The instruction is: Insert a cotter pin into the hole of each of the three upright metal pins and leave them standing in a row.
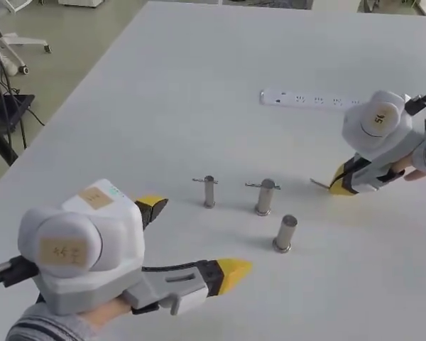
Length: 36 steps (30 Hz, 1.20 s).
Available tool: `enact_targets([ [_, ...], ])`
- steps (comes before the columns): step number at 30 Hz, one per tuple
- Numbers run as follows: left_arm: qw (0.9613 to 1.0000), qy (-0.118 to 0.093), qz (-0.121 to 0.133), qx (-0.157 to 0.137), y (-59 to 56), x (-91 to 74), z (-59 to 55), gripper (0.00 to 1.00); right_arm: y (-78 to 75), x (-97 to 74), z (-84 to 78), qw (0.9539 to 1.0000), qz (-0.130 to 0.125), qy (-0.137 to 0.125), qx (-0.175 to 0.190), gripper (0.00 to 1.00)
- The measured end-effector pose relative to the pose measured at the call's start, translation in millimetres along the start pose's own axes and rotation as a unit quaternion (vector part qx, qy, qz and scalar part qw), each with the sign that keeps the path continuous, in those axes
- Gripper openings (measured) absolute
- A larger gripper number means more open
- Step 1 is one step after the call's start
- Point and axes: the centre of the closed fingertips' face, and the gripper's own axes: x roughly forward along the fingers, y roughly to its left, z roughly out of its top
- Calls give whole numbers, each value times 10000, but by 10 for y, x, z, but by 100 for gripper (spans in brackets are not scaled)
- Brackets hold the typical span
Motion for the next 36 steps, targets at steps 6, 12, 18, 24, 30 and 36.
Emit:
enact_targets([
  [6,10000,-7,-24,79,-10,3,43,78,23,-98,108,9996,-117,-255,-55,0],
  [12,9998,118,-94,164,-42,43,28,71,124,-273,282,9974,-267,-593,-313,0],
  [18,9997,96,-150,147,-65,100,71,68,254,-416,444,9937,-384,-814,-671,0],
  [24,9997,89,-193,87,-62,145,133,63,420,-557,653,9874,-453,-1056,-1085,0],
  [30,9996,109,-265,-26,-95,173,186,56,556,-611,825,9801,-419,-1263,-1471,0],
  [36,9984,94,-423,-367,-143,203,246,49,784,-655,985,9723,-358,-1385,-1847,0],
])
